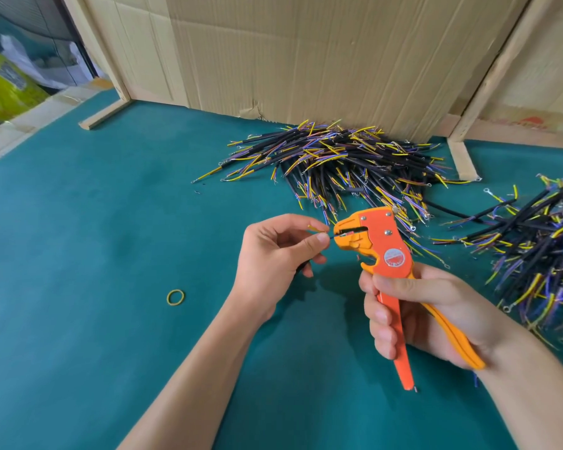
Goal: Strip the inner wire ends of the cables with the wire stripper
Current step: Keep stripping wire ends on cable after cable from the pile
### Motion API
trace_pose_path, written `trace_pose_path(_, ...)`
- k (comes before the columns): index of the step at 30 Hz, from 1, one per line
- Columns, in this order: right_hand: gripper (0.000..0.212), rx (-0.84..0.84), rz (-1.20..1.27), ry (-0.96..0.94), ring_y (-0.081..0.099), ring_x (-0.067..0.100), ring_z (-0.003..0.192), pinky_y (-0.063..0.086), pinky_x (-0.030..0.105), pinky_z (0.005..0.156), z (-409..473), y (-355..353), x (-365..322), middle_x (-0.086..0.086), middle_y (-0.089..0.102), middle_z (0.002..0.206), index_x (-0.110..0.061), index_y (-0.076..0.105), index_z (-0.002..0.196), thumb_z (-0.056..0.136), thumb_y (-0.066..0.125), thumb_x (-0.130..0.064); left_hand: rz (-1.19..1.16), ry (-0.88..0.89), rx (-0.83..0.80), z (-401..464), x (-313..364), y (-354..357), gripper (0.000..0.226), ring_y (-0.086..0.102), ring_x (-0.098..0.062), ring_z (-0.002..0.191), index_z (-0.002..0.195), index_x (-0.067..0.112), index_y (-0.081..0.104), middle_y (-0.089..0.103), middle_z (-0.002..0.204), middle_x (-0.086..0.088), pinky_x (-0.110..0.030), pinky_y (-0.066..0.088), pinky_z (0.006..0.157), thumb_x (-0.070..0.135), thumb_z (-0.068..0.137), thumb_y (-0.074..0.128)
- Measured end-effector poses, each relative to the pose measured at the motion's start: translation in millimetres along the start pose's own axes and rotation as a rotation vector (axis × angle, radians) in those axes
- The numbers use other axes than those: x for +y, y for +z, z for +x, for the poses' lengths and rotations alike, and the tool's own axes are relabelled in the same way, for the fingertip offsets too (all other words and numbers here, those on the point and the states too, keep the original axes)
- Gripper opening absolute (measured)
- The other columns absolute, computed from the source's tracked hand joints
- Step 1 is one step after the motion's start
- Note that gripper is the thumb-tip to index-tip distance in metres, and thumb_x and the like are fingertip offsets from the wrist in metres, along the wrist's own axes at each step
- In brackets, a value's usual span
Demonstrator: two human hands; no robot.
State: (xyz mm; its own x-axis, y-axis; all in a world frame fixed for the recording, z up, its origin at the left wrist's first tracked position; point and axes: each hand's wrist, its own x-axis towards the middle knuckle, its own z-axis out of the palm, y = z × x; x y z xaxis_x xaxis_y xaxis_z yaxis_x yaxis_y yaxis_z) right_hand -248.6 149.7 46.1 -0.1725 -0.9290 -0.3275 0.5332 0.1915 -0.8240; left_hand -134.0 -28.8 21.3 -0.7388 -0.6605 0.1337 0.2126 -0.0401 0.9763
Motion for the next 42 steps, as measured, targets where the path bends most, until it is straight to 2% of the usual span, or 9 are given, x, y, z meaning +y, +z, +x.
trace_pose_path(4,0.021,0.037,-0.008,0.008,0.048,0.027,0.048,0.048,0.036,0.048,0,3,0,0.015,0.047,0.065,-0.005,0.059,0.084,0.086,0.069,-0.024,0.004,0.0,0.002,0,0,0,0.012,0.065,-0.021,0.057,0.083,0.009,0.076,0.067,0.079,-0.032,-0.026,0.047,0.046,-0.002,0.084,0.075)
trace_pose_path(9,0.027,0.122,-0.011,-0.054,0.036,0.016,0.034,0.037,0.023,0.036,3,9,1,0.006,0.036,0.055,-0.012,0.056,0.069,0.079,0.073,-0.031,0.006,-0.008,0.01,0,-1,1,0.009,0.064,-0.023,0.059,0.084,0.007,0.076,0.066,0.08,-0.034,-0.026,0.047,0.048,-0.002,0.084,0.075)
trace_pose_path(13,0.029,0.111,0.013,-0.077,0.037,0.016,0.034,0.037,0.023,0.036,6,9,4,0.006,0.037,0.054,-0.012,0.056,0.069,0.079,0.074,-0.033,-0.032,-0.021,0.005,0,0,0,0.008,0.064,-0.021,0.058,0.085,0.006,0.075,0.067,0.075,-0.026,-0.025,0.047,0.048,-0.002,0.084,0.074)
trace_pose_path(17,0.041,0.014,0.093,-0.076,0.056,0.03,0.054,0.051,0.038,0.054,3,1,3,0.02,0.057,0.072,-0.003,0.067,0.092,0.07,0.091,-0.027,-0.052,-0.03,0.021,1,0,0,0.009,0.063,-0.019,0.057,0.086,0.005,0.074,0.069,0.073,-0.016,-0.023,0.046,0.048,-0.003,0.085,0.073)
trace_pose_path(20,0.059,0.051,0.088,-0.107,0.064,0.041,0.073,0.057,0.048,0.067,-1,-8,0,0.035,0.065,0.098,0.008,0.063,0.119,0.072,0.086,-0.019,-0.065,-0.023,0.038,2,0,-2,0.008,0.064,-0.02,0.057,0.085,0.007,0.074,0.069,0.073,-0.017,-0.024,0.046,0.048,-0.002,0.086,0.073)
trace_pose_path(26,0.077,0.062,0.168,-0.086,0.069,0.048,0.095,0.059,0.052,0.084,-2,-12,-4,0.045,0.055,0.128,-0.003,0.048,0.141,0.07,0.078,-0.002,-0.054,-0.004,0.05,2,-2,0,0.01,0.063,-0.019,0.057,0.086,0.007,0.073,0.068,0.071,-0.017,-0.024,0.046,0.048,-0.003,0.086,0.073)
trace_pose_path(30,0.052,0.061,0.136,-0.017,0.062,0.058,0.111,0.055,0.061,0.091,-1,-5,1,0.042,0.059,0.125,-0.009,0.063,0.134,0.083,0.065,0.002,-0.004,0.04,0.063,2,-4,0,0.009,0.064,-0.02,0.058,0.087,0.006,0.071,0.065,0.074,-0.029,-0.025,0.046,0.048,-0.003,0.087,0.073)
trace_pose_path(35,0.038,0.082,0.074,-0.026,0.064,0.043,0.08,0.057,0.054,0.075,3,5,5,0.033,0.063,0.098,-0.003,0.064,0.128,0.092,0.069,-0.013,0.048,0.089,0.033,2,-5,0,0.013,0.063,-0.021,0.058,0.085,0.01,0.072,0.06,0.065,-0.02,-0.026,0.046,0.047,-0.003,0.088,0.072)
trace_pose_path(42,0.04,0.028,-0.026,-0.032,0.059,0.037,0.074,0.055,0.048,0.069,-1,1,4,0.024,0.058,0.088,-0.001,0.064,0.125,0.087,0.071,-0.008,0.11,0.118,0.007,3,-7,0,0.016,0.065,-0.019,0.058,0.086,0.014,0.072,0.065,0.064,-0.007,-0.023,0.047,0.047,-0.002,0.089,0.072)
